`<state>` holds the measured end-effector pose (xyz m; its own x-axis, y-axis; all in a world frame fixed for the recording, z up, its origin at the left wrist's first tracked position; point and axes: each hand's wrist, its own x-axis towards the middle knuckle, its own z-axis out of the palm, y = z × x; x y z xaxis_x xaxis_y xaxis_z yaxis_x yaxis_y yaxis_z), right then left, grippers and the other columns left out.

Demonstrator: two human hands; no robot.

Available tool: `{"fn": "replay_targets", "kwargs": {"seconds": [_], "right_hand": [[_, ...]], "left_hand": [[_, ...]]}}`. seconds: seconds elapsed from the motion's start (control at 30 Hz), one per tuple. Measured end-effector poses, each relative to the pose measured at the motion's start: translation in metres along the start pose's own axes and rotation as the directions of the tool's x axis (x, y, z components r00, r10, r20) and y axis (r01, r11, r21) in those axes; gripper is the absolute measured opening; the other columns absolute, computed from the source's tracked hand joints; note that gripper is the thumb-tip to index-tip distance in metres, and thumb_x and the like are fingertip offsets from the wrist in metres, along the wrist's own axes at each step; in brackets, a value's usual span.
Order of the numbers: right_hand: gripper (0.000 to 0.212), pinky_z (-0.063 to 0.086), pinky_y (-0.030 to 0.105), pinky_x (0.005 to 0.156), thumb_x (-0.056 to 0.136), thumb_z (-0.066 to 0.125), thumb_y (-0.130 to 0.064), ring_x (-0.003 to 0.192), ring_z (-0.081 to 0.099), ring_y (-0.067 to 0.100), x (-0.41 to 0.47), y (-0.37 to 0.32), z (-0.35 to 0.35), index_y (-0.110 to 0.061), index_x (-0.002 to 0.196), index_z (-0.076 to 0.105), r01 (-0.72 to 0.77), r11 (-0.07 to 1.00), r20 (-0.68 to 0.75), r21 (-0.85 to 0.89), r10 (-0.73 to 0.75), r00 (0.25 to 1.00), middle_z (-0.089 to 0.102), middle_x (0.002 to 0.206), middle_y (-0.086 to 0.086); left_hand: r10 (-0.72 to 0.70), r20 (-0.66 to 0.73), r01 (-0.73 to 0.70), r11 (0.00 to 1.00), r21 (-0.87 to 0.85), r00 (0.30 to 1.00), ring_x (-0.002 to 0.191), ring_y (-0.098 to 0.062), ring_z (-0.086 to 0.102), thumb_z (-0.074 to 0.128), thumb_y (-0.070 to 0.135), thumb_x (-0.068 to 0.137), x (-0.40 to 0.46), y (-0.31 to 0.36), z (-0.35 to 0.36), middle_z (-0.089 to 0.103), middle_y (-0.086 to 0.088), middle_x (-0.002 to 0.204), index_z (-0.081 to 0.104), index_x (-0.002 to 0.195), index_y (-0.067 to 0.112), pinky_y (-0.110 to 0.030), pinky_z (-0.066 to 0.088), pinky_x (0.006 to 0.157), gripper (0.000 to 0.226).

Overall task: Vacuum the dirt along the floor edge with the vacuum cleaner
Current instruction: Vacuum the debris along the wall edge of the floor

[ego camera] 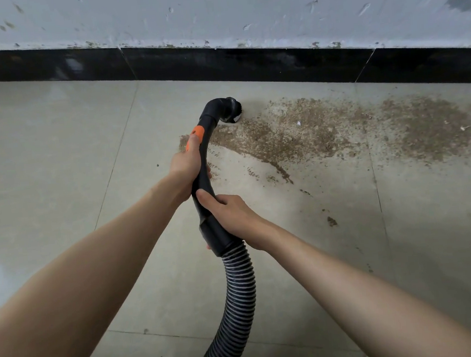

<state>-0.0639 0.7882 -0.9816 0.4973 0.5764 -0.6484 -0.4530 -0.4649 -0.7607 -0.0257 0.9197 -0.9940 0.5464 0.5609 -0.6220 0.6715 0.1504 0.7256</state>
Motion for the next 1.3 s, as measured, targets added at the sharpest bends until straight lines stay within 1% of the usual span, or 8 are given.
{"fn": "replay_targets", "kwargs": {"seconds": [0.23,0.3,0.37,0.6,0.77,0.9,1.0,1.3], "right_hand": [[0.047,0.052,0.056,0.089,0.095,0.05,-0.055,0.076,0.058,0.03,-0.007,0.004,-0.032,-0.009,0.087,0.049,0.019,1.0,-0.03,0.014,-0.019,0.999,0.058,0.087,0.018],[0.047,0.056,0.051,0.073,0.096,0.05,-0.054,0.067,0.061,0.029,-0.009,0.008,-0.045,-0.008,0.088,0.05,0.025,0.998,-0.024,0.051,-0.024,0.999,0.06,0.084,0.019],[0.048,0.055,0.037,0.056,0.097,0.05,-0.053,0.057,0.063,0.029,-0.012,0.011,-0.059,-0.006,0.088,0.051,0.022,0.996,-0.012,0.089,-0.021,1.0,0.062,0.082,0.019],[0.049,0.054,0.032,0.054,0.096,0.051,-0.052,0.053,0.063,0.027,-0.016,0.019,-0.097,-0.004,0.09,0.056,0.021,0.992,-0.083,0.127,-0.01,0.996,0.065,0.08,0.018],[0.047,0.052,0.03,0.05,0.096,0.053,-0.052,0.052,0.063,0.029,-0.018,0.018,-0.122,-0.005,0.092,0.056,0.009,0.983,-0.125,0.185,0.015,0.992,0.065,0.08,0.019],[0.045,0.052,0.028,0.051,0.096,0.051,-0.052,0.052,0.065,0.024,-0.02,0.024,-0.129,-0.009,0.092,0.059,0.025,0.981,-0.169,0.191,0.008,0.986,0.068,0.081,0.014],[0.045,0.052,0.028,0.047,0.097,0.051,-0.051,0.049,0.065,0.026,-0.022,0.024,-0.127,-0.006,0.095,0.057,0.036,0.97,-0.173,0.239,0.006,0.985,0.068,0.073,0.013],[0.049,0.051,0.029,0.045,0.097,0.052,-0.051,0.05,0.063,0.028,0.005,-0.007,-0.094,-0.002,0.092,0.053,0.013,0.988,-0.031,0.155,-0.009,0.999,0.062,0.077,0.02]], "left_hand": [[0.015,0.021,-0.015,1.0,0.007,1.0,0.051,-0.02,0.057,0.038,0.058,0.093,-0.006,0.011,0.033,0.06,-0.008,0.063,0.058,0.101,0.003,-0.028,0.047,0.054,0.06],[0.012,0.031,-0.012,1.0,0.021,0.999,0.052,-0.02,0.057,0.037,0.058,0.093,-0.008,0.014,0.045,0.06,-0.007,0.063,0.059,0.102,0.002,-0.028,0.047,0.053,0.061],[0.01,0.039,-0.011,0.999,0.03,0.999,0.055,-0.02,0.058,0.037,0.059,0.093,-0.01,0.017,0.059,0.061,-0.007,0.065,0.059,0.104,0.002,-0.029,0.048,0.055,0.063],[0.033,0.098,-0.041,0.995,0.085,0.995,0.078,-0.026,0.06,0.035,0.063,0.092,-0.01,0.031,0.104,0.063,-0.013,0.095,0.056,0.117,0.0,-0.036,0.052,0.072,0.072],[0.06,0.146,-0.075,0.992,0.1,0.987,0.075,-0.025,0.057,0.035,0.062,0.093,-0.009,0.043,0.132,0.06,-0.011,0.091,0.056,0.116,0.0,-0.035,0.049,0.069,0.07],[0.065,0.185,-0.089,0.988,0.126,0.981,0.081,-0.028,0.061,0.035,0.064,0.092,-0.007,0.044,0.147,0.065,-0.016,0.1,0.057,0.116,-0.001,-0.041,0.053,0.085,0.073],[0.075,0.207,-0.106,0.984,0.143,0.975,0.082,-0.028,0.061,0.035,0.065,0.091,-0.004,0.045,0.15,0.065,-0.017,0.103,0.057,0.117,-0.001,-0.043,0.053,0.087,0.074],[0.052,0.096,-0.058,0.997,0.052,0.994,0.081,-0.028,0.057,0.04,0.068,0.088,0.02,0.046,0.086,0.06,-0.012,0.096,0.055,0.121,-0.001,-0.039,0.052,0.081,0.077]]}}
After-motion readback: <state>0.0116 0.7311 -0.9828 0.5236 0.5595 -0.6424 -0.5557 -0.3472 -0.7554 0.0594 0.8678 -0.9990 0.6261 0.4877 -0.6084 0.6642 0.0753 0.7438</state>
